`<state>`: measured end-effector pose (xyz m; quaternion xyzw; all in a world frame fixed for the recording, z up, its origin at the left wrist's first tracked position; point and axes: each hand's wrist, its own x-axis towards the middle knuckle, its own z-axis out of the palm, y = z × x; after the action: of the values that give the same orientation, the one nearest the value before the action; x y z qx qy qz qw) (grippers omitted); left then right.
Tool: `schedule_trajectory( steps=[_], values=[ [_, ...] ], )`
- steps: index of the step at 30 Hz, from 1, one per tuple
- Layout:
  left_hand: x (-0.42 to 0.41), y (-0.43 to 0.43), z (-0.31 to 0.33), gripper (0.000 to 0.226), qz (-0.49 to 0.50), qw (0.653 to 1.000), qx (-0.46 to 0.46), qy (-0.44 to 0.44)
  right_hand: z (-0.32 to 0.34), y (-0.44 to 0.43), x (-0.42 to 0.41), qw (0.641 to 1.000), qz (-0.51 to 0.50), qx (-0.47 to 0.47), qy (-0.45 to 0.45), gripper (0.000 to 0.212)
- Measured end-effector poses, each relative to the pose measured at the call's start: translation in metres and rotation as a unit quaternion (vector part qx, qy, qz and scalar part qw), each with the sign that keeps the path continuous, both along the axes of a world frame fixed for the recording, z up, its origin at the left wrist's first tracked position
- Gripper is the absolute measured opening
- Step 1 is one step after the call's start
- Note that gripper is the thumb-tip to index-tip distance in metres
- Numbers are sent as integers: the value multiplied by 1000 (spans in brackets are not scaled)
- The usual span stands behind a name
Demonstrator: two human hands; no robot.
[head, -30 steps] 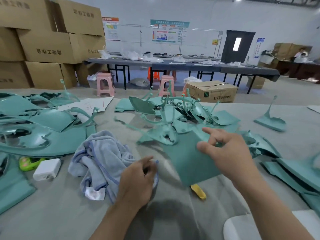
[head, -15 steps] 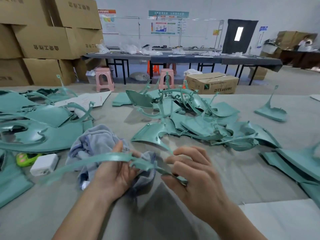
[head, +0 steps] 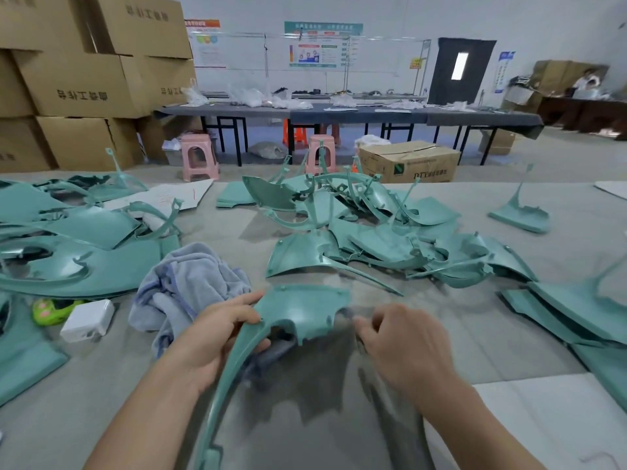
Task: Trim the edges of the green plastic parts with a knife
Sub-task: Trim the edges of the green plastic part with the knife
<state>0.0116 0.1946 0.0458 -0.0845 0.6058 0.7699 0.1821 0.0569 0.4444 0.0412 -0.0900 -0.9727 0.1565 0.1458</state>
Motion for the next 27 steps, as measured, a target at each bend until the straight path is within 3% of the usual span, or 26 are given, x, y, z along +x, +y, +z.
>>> schedule_trajectory(
  steps=[4,11,15,18,20,22,24,25,27],
  values=[
    [0,3,-2,53,20,999,-33,-8,-2,5,-1,990,38,-17,-131,42],
    [3,8,-11,36,-1,983,-164,83,0,10,1,985,45,-4,-165,18],
    [6,5,-11,61,-80,953,-269,114,3,13,-2,980,48,-23,-190,13],
    [7,6,-9,82,-70,938,-307,141,5,17,-4,979,38,-63,-192,8],
    [7,6,-9,93,-38,871,-447,202,5,19,-4,980,26,-87,-178,13],
    [11,13,-11,83,43,744,-603,286,4,20,-5,982,18,-92,-163,14],
    [19,26,-7,56,92,631,-666,388,4,22,-6,986,10,-81,-146,17],
    [24,33,-5,45,90,608,-660,432,3,23,-6,988,6,-72,-136,19],
    [35,46,-4,49,40,613,-640,462,3,24,-8,991,-2,-58,-118,19]
  ],
)
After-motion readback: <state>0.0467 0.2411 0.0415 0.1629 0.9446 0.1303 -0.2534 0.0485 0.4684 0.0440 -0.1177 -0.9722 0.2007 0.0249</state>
